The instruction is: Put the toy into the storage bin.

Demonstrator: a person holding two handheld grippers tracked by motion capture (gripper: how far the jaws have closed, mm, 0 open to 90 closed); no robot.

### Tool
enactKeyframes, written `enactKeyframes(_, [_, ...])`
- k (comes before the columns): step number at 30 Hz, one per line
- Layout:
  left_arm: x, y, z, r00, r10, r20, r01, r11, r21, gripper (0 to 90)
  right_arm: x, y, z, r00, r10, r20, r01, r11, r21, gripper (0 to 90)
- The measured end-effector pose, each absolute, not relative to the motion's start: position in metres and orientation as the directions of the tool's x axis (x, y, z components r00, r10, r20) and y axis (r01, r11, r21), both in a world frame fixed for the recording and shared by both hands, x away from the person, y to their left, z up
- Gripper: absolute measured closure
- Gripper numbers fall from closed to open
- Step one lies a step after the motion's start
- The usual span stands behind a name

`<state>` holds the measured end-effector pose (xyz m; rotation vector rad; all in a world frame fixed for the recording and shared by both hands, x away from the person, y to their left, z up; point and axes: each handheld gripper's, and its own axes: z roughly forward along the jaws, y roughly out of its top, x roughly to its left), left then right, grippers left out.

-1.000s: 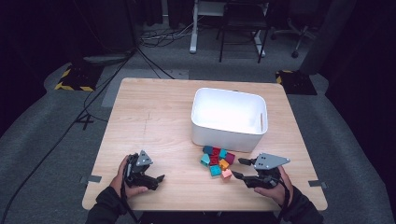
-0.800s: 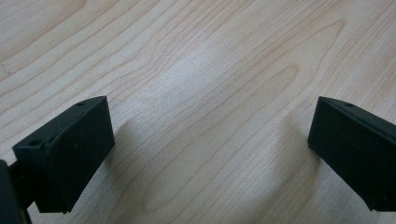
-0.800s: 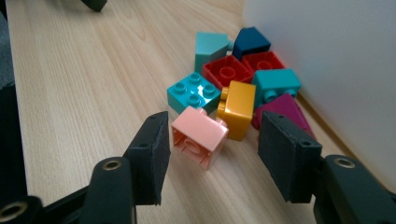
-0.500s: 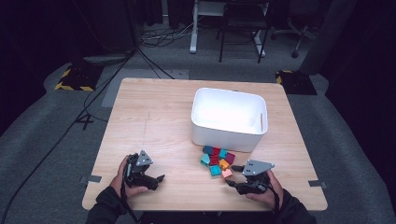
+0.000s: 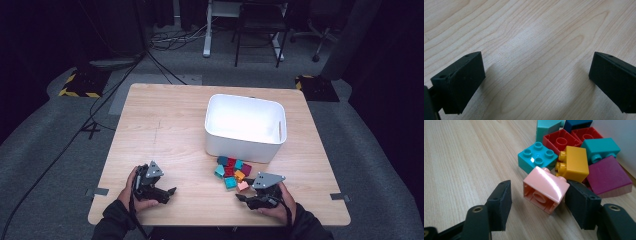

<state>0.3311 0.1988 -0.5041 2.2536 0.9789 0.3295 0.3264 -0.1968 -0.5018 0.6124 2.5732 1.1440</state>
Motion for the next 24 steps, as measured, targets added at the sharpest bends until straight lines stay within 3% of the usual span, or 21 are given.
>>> enactKeyframes(3, [0.331,0.199,-0.504,0.689,0.724,-0.026,0.56,-0.509,0.653,0.6,0.326,-0.194,-0.502,-0.864,0.502,-0.035,0.306,0.578,0.757,41.2])
enactKeyframes(9, [0.331,0.199,-0.504,0.689,0.724,-0.027,0.56,-0.509,0.653,0.6,0.326,-0.195,-0.502,-0.864,0.501,-0.046,0.292,0.574,0.765,54.1])
enactKeyframes(24, [0.331,0.199,-0.504,0.689,0.724,-0.026,0.56,-0.509,0.653,0.6,0.323,-0.208,-0.493,-0.863,0.502,-0.053,0.28,0.564,0.777,54.6])
